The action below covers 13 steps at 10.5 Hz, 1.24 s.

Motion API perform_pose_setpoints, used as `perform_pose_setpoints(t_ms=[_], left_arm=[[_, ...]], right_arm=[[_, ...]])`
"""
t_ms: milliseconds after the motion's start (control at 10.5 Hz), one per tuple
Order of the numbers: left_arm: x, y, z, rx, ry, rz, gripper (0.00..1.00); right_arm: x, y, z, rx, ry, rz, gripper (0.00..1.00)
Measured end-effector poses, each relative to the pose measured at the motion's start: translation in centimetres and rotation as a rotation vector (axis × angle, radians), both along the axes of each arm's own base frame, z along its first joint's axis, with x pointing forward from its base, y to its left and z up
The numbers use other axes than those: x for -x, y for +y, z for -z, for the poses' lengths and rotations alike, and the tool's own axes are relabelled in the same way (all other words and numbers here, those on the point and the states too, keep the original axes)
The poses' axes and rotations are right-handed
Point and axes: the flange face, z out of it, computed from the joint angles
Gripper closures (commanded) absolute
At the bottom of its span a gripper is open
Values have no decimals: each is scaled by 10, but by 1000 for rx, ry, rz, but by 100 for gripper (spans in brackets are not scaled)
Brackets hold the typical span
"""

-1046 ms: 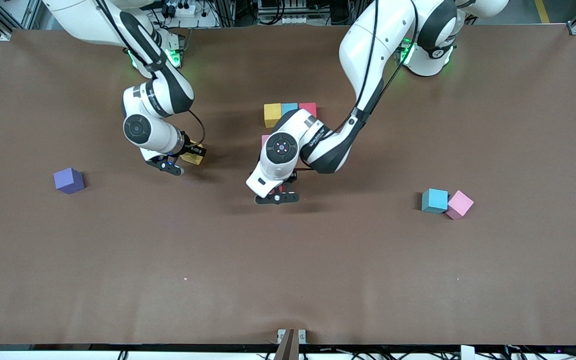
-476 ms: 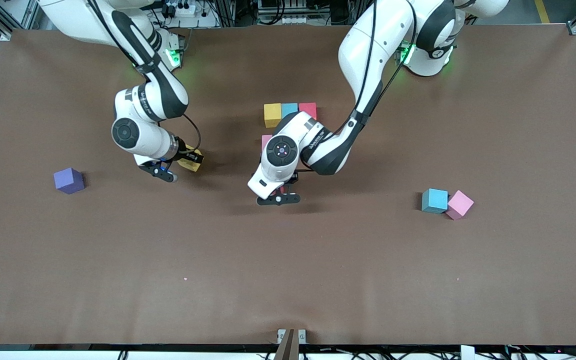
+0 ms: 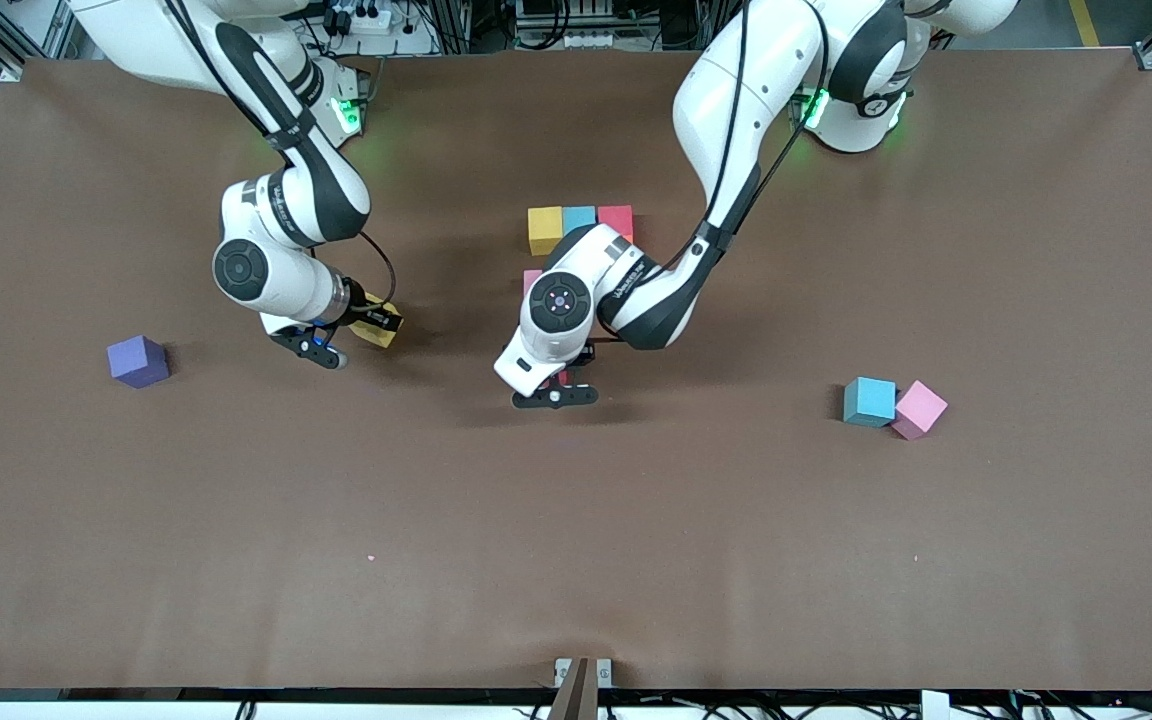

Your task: Form number 2 with 11 blocks

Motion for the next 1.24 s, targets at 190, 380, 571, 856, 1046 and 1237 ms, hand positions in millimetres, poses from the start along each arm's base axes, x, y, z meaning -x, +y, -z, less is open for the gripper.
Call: perform_pose_setpoints(t_ms=[190,380,571,856,1046,1237], left_arm=[[3,-3,1,0,1,6,100],[5,-4,1,0,1,8,99],[6,-4,3,-2,3,8,1],[7,-5,4,-4,3,15,0],[3,-8,-11,12,-20,11,0],[-10,-6,-71,51,-73,-13,0]], right_arm=[[0,0,0,0,0,0,90],[-1,0,-1,-1,-2,0,89],[-2,1,-2,-2,-5,0,89],[-2,1,-2,-2,-4,0,89],[-2,1,-2,-2,-4,0,89],[-2,1,-2,-2,-5,-1,89]])
